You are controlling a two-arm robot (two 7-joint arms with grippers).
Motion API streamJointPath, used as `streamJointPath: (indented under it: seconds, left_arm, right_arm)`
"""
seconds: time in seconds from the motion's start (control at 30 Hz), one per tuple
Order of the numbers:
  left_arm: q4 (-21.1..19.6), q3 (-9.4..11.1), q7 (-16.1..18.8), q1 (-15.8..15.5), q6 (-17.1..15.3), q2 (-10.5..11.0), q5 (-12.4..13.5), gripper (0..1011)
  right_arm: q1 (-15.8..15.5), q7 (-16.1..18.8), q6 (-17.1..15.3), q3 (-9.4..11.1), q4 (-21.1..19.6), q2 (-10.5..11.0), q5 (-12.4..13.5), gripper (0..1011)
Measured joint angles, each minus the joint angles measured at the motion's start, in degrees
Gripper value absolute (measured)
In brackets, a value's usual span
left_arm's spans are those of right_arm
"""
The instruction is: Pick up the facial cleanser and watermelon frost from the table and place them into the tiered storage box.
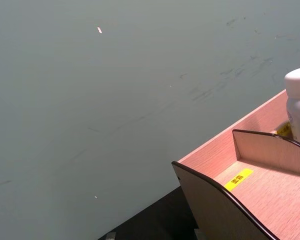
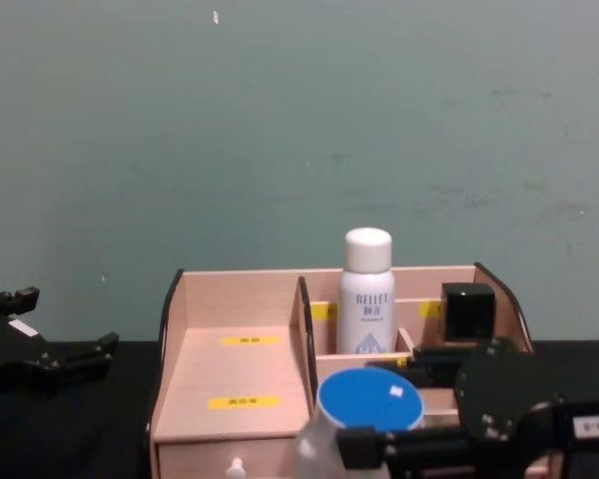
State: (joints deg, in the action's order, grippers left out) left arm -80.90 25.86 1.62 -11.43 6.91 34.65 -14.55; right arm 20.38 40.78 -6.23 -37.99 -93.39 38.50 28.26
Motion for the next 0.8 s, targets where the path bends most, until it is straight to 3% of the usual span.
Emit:
streamJointPath:
  seconds: [0.37,0.8]
  left_arm:
    - [0.00,0.00,0.00,0.00,0.00,0.00,0.00,1010]
    - [0.00,0.00,0.00,0.00,0.00,0.00,0.00,1010]
  right_arm:
    - [1.06,-2.46,1.67,1.24,1.97,-3.69,-1.71,738]
    - [6.91,-4.02,2.12,-0.52,10.54,-12.10,-5.80,738]
